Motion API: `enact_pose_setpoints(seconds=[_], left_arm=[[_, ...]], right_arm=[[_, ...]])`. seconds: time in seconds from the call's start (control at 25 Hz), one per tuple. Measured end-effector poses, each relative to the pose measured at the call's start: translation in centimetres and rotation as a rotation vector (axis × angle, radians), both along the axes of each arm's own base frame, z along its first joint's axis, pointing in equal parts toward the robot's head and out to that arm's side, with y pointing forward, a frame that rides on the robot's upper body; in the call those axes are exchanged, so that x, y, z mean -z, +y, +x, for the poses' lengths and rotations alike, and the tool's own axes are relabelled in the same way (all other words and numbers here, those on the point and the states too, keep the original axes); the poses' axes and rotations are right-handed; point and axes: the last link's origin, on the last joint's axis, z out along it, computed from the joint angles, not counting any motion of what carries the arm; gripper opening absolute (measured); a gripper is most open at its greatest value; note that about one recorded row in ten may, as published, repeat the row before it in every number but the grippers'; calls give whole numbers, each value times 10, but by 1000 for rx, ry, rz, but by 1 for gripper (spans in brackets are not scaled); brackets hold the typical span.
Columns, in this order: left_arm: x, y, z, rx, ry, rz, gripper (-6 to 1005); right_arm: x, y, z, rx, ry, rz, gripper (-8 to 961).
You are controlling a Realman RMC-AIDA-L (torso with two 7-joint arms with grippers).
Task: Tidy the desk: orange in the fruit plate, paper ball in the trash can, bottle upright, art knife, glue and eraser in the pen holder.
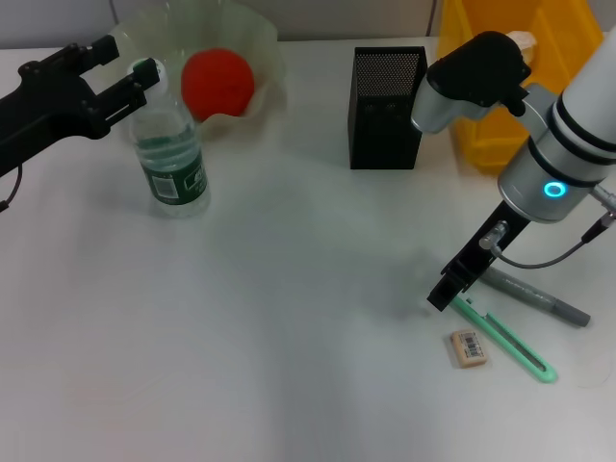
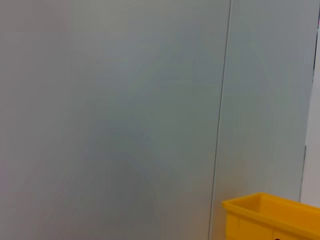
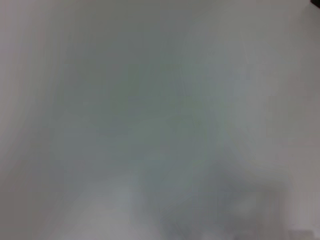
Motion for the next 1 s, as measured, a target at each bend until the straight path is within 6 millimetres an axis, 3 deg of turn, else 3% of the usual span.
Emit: enact_pose_setpoints(seconds=[0.08, 0.72, 1.0], left_arm=[[0, 0, 0, 0, 0, 0, 618], [-3, 0, -2, -3, 1, 16, 615], [-3, 0, -2, -3, 2, 16, 613]], right_arm=[[1, 0, 0, -2, -5, -2, 468], [7, 0, -5, -26, -54, -14, 392], [8, -1, -3, -20, -58, -18, 276]])
